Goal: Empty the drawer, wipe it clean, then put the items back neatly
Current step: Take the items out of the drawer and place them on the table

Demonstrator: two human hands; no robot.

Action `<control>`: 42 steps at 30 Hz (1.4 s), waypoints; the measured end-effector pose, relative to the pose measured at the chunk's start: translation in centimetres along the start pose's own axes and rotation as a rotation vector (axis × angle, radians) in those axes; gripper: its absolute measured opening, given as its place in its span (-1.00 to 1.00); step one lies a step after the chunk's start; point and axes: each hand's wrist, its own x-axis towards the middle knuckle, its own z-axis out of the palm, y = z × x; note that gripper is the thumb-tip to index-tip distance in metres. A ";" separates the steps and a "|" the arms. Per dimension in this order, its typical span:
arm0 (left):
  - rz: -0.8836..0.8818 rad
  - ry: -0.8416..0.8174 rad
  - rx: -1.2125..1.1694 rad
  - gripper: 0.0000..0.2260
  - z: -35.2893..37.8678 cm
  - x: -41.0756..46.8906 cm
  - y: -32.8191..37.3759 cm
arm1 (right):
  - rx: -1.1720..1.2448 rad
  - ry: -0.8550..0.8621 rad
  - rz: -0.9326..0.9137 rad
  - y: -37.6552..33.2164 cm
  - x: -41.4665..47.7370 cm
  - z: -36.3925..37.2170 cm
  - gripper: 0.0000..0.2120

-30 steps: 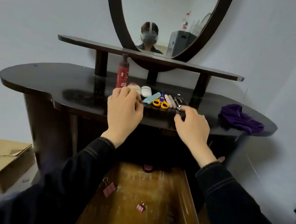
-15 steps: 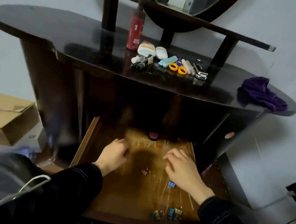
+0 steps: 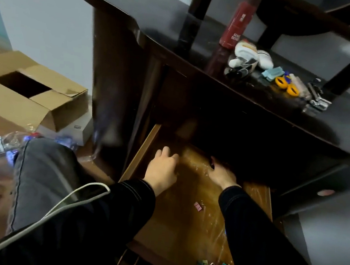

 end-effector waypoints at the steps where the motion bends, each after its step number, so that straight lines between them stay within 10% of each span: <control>1: -0.010 -0.015 -0.008 -0.72 0.2 0.1 -0.1 | -0.031 0.009 -0.006 -0.1 0.3 0.2 -0.48; 13: 0.017 -0.130 -0.012 -0.96 0.6 0.2 -0.1 | 0.121 0.006 -0.141 2.9 -4.6 -0.2 -0.52; 21: 0.049 -0.212 -0.310 -0.76 -1.4 -1.5 1.9 | 0.182 0.077 -0.364 2.6 -15.1 -5.6 -0.56; 32: 0.326 0.241 -0.907 -0.78 -15.8 -4.7 7.7 | 0.504 0.459 -0.745 0.1 -24.9 -23.1 -0.59; 42: 0.348 0.540 -1.304 -0.89 -25.3 -2.4 10.2 | 0.364 0.591 -0.336 -3.3 -13.2 -26.0 -0.61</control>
